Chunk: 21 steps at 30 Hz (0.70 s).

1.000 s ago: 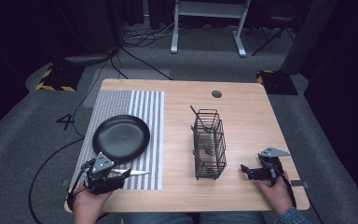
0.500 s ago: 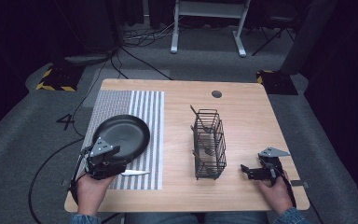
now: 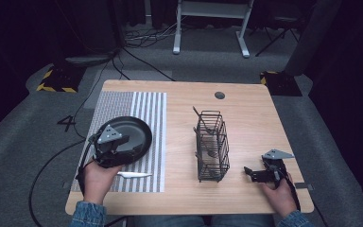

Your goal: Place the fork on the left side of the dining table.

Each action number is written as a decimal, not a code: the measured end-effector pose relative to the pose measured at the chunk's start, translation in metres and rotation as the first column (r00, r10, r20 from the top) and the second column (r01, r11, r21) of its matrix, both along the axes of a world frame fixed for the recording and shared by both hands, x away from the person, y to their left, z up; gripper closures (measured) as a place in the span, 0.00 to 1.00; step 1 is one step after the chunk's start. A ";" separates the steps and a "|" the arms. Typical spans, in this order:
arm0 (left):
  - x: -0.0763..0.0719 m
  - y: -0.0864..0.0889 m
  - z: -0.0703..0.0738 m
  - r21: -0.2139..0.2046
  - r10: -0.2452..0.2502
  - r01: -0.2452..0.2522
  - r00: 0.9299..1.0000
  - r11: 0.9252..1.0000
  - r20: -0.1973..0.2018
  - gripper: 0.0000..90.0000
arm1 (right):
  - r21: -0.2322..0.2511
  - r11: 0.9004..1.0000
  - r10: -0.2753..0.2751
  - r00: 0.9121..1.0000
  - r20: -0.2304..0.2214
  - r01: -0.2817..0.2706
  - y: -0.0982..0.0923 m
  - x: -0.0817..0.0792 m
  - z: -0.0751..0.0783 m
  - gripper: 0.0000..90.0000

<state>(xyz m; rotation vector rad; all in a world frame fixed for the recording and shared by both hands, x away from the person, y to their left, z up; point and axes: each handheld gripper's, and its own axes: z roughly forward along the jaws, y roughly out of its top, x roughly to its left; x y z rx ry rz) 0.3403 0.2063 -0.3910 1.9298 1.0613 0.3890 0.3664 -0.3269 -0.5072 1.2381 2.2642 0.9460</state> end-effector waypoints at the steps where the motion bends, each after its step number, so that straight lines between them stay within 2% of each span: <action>1: 0.002 -0.001 0.002 -0.001 -0.008 0.008 1.000 1.000 -0.003 0.43 | 0.000 1.000 0.000 1.000 0.000 0.000 0.000 0.000 0.000 0.04; 13: 0.024 -0.017 0.020 0.012 -0.041 0.040 0.999 0.999 0.031 0.42 | 0.000 1.000 0.000 1.000 0.000 0.000 0.000 0.000 0.000 0.04; 17: 0.028 -0.022 0.024 -0.001 -0.045 0.045 0.998 0.999 0.047 0.43 | 0.001 1.000 0.000 1.000 -0.001 0.000 0.000 0.000 0.000 0.04; 19: 0.031 -0.025 0.026 -0.035 -0.049 0.051 0.998 0.998 0.050 0.43 | 0.000 1.000 0.000 1.000 0.000 0.000 0.000 0.000 0.000 0.04; 21: 0.034 -0.028 0.029 -0.047 -0.050 0.053 0.997 0.997 0.056 0.43 | 0.002 1.000 0.001 1.000 0.001 -0.001 0.000 -0.001 0.000 0.05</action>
